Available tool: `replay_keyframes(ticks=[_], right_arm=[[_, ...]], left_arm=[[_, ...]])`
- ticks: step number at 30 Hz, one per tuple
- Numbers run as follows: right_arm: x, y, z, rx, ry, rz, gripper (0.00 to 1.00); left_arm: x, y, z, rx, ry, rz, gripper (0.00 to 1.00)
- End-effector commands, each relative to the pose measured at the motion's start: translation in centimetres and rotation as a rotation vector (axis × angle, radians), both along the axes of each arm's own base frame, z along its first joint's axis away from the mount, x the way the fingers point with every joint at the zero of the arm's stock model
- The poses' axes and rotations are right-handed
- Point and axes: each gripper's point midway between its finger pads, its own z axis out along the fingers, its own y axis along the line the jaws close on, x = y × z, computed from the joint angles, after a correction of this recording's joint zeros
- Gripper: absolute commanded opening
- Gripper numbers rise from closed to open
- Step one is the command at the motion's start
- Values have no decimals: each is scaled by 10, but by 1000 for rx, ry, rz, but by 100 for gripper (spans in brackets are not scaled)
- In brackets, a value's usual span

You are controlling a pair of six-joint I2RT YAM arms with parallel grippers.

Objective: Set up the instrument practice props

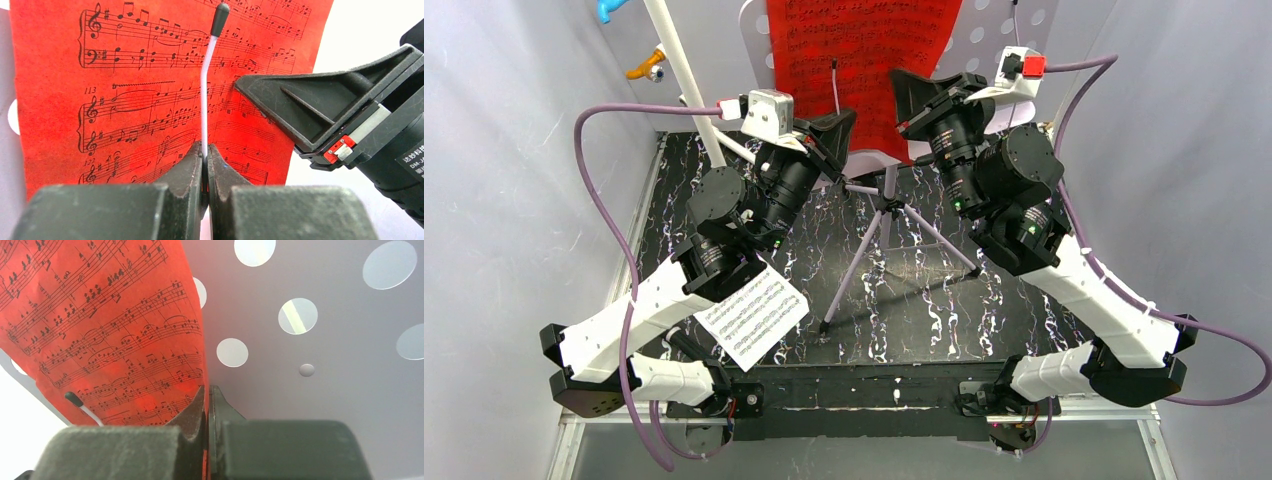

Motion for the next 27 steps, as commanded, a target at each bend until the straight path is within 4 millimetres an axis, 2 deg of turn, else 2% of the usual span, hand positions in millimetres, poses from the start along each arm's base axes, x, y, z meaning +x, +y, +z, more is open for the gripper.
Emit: replay_keyframes(ticks=[1,7,19,27], right_arm=[[3,4,2,-3,-17,25,1],[0,12,0,-47,-39,55,1],[2,8,-4,-101,-42,23,1],[3,9,-5,-109,-47,24,2]], left_arm=[[-16,24,33,-98,-63,-6,0],[-15,23,33,-97,-63,-6,0],[-13,22,28,-101,-46,2,0],[-14,26,26,-116,-37,-1,7]])
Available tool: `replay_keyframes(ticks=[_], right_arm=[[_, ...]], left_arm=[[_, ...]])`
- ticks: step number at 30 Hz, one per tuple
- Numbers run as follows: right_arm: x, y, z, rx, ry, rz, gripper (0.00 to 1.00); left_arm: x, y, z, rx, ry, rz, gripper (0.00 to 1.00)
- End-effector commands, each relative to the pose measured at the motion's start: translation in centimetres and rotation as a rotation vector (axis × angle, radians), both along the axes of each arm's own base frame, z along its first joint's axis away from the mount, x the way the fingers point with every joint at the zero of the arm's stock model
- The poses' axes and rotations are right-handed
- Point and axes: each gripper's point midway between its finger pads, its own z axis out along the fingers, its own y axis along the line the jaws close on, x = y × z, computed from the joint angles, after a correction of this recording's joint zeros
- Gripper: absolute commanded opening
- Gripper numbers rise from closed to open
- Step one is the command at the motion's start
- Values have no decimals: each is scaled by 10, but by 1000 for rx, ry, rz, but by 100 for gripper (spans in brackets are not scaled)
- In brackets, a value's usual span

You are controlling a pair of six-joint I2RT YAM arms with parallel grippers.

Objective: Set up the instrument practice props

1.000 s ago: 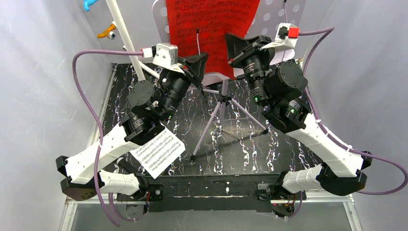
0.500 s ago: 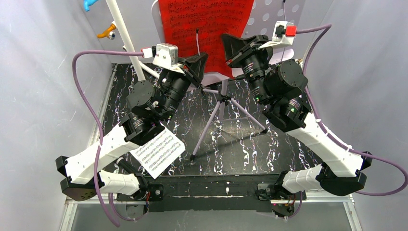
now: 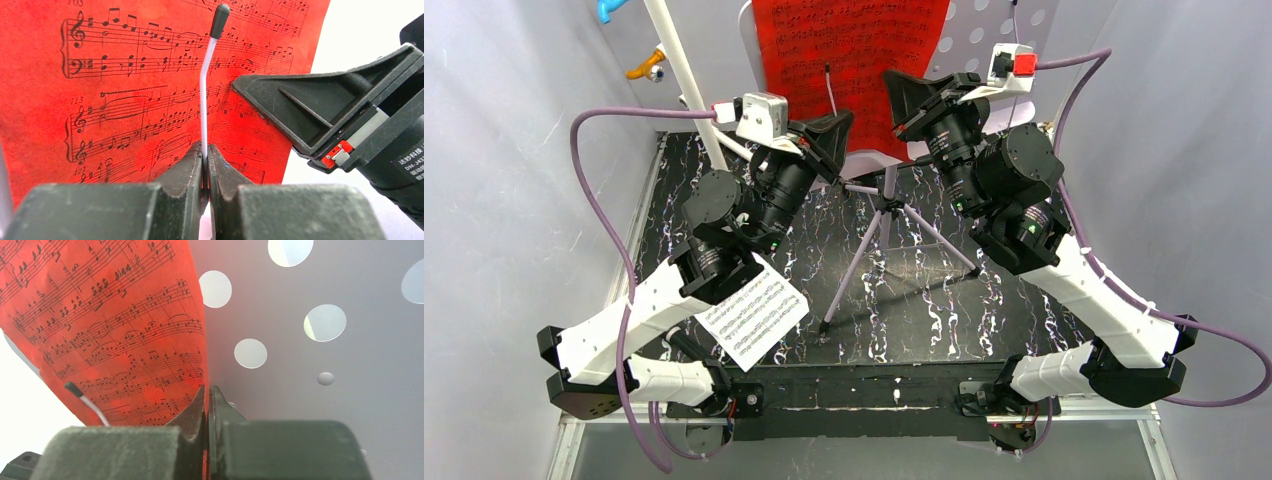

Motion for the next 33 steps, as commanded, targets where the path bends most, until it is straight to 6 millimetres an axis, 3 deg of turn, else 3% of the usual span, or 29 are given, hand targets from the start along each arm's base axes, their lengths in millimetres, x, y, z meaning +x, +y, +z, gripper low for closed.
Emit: replay_keyframes(ticks=[1,8,12,15,18,25,29,33], right_arm=[[6,1,-7,-42,2,-25,2],[5,6,-6,-65,-17,-7,3],[5,4,-6,-71,-23,-14,18],[4,1,-5,-75,-27,-21,20],[2,-5,-3,-77,-32,-32,23],[-5,-23,-1,-132,-19,-54,48],[-12,-37,-16,-280,0,-69,70],[-22,-62,-36,-443,29,-98,88]], left_arm=[[-14,23,28,-109,-39,-3,8],[-14,25,28,-116,-34,-2,25],[-16,29,26,-124,-30,-5,35],[-20,33,25,-137,-27,-13,40],[-25,39,22,-152,-21,-29,52],[-46,68,4,-186,16,-68,78],[-59,86,-12,-165,65,-88,84],[-63,102,-46,-68,185,-56,91]])
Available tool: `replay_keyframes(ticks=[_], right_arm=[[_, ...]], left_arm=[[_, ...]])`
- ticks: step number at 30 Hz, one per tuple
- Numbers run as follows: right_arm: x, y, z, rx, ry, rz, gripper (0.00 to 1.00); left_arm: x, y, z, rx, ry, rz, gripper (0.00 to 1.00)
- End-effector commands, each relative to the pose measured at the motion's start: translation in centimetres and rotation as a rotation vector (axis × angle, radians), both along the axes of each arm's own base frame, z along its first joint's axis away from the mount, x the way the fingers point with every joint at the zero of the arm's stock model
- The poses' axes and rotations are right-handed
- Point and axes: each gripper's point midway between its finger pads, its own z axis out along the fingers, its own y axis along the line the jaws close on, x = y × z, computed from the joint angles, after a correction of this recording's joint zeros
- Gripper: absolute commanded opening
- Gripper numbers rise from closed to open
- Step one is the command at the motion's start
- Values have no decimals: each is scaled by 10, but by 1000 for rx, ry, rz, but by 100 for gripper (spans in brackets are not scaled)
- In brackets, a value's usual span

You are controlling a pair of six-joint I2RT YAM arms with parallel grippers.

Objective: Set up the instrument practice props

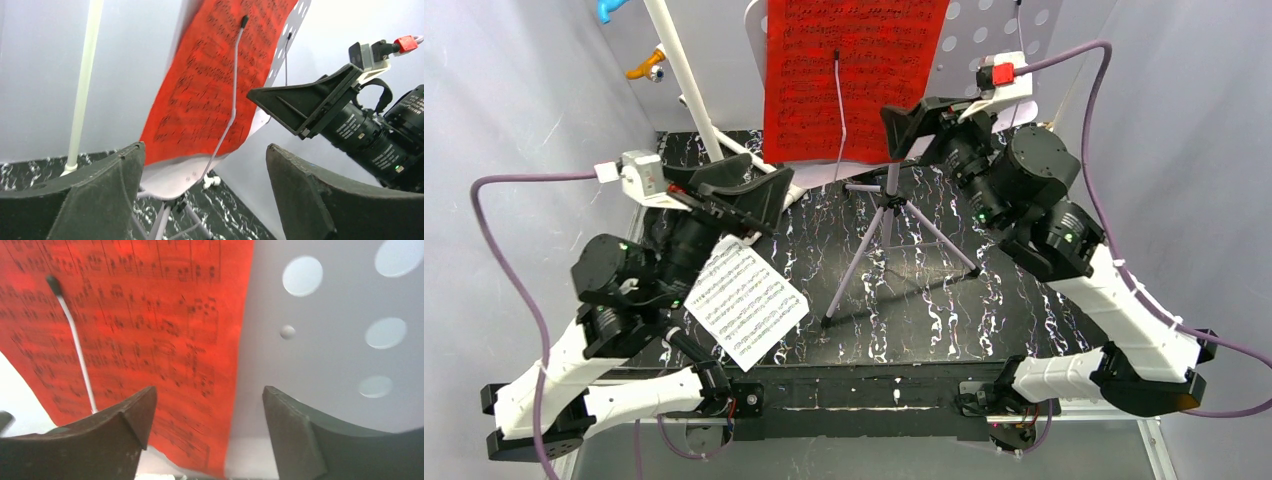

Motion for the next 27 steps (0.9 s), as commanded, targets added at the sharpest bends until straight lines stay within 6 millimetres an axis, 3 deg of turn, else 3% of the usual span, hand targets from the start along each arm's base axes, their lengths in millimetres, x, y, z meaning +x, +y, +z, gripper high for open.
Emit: replay_keyframes(ticks=[1,5,10,14,17,22,27], right_arm=[[-21,-48,1,-153,-10,-45,91],[-34,-59,-1,-134,-16,-12,91],[-35,-27,-8,-90,29,96,81],[-26,-17,-11,-66,71,80,84],[-26,-16,-7,-31,63,83,87],[-22,-5,-8,-17,65,96,84],[-17,-4,-7,-7,54,76,71]], left_arm=[[-3,16,-36,95,131,24,93],[-1,28,-52,157,178,75,98],[4,36,-43,210,215,128,98],[12,46,-33,247,261,211,98],[15,46,-26,248,252,228,99],[27,41,-17,265,215,286,100],[43,29,-17,356,211,346,100]])
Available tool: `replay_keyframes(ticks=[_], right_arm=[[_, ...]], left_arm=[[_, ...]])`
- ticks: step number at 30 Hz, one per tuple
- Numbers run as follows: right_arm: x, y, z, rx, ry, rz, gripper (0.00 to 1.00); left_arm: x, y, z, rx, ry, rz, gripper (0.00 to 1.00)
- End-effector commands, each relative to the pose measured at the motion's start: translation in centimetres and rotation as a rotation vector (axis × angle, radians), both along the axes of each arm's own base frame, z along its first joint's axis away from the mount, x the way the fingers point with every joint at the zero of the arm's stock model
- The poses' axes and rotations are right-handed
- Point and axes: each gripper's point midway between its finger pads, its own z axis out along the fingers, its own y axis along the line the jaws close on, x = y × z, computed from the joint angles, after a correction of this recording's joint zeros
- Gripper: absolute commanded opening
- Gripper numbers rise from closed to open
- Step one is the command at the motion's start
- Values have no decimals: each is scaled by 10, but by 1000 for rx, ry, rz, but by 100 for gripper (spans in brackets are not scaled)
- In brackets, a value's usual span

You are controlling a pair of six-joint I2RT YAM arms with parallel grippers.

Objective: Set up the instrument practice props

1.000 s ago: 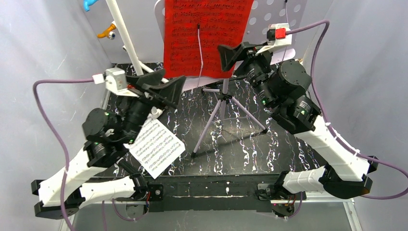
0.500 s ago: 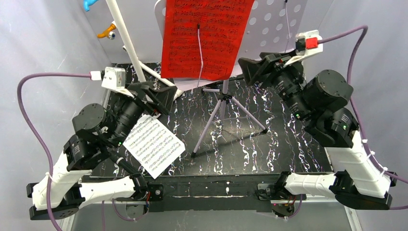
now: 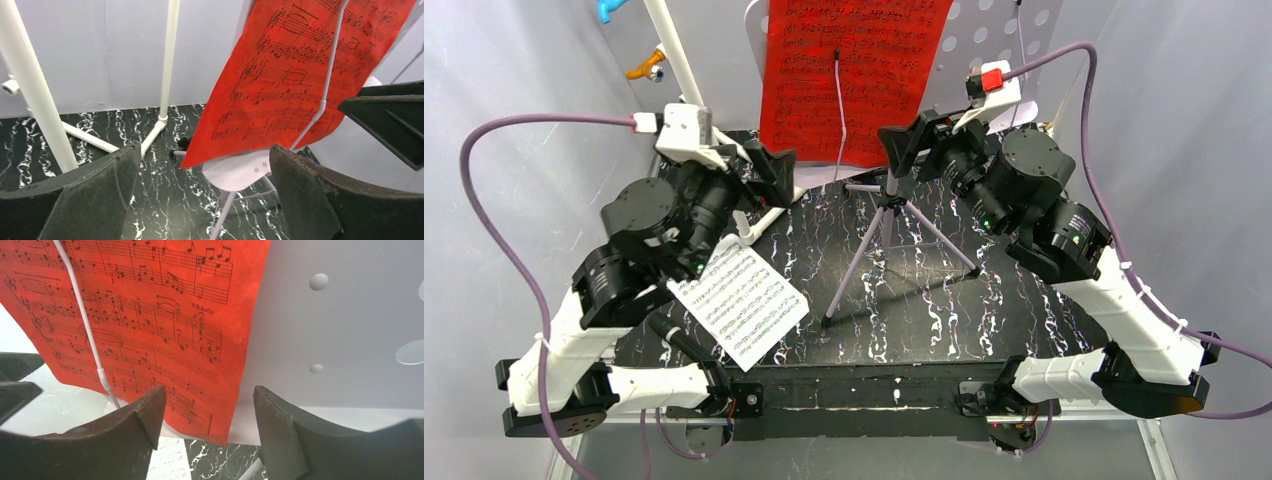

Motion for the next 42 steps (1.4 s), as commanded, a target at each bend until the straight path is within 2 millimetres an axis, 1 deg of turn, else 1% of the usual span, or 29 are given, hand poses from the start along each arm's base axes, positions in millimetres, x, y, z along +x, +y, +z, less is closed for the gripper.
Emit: replay_keyframes(ticks=[1,6,7,8,11,13,16,17,21,23,25,27,29,32,34,38,42], right_arm=[[0,-8,27,94,-59,-23,69],[0,-4,38,106,-131,-5,48],[0,-3,40,102,-148,-6,41],[1,-3,42,104,-161,-8,37],[3,-2,49,104,-192,-18,30],[4,-4,57,106,-218,-28,22],[5,-8,65,91,-251,-48,4],[6,-9,66,80,-259,-51,1],[8,-10,64,-30,-305,-63,1],[7,-5,61,-97,-342,-40,1],[5,2,58,-148,-374,-6,1],[2,9,58,-176,-409,37,1],[1,12,58,-202,-436,50,1],[4,8,61,-217,-460,19,1],[5,7,62,-236,-474,9,1],[9,2,61,-300,-487,-23,1],[4,0,58,-356,-525,3,1]], left_arm=[[14,-1,6,68,-13,73,100],[17,-9,-1,70,-5,60,100],[17,-10,-2,73,-7,61,96],[18,-10,-2,76,-12,59,93],[17,-10,-5,75,-23,49,88],[16,-10,-10,76,-15,48,83],[13,-9,-15,67,-1,35,81],[11,-7,-18,70,7,32,81],[0,2,-23,13,36,4,80],[-10,0,-22,-70,45,-57,78],[-21,-8,-14,-146,36,-138,77],[-28,-18,-7,-180,35,-208,77],[-33,-19,4,-202,31,-237,77],[-31,-19,8,-209,22,-231,81],[-26,-18,5,-196,23,-201,83],[-21,-25,-2,-172,38,-195,83],[-19,-33,-5,-161,46,-204,82]])
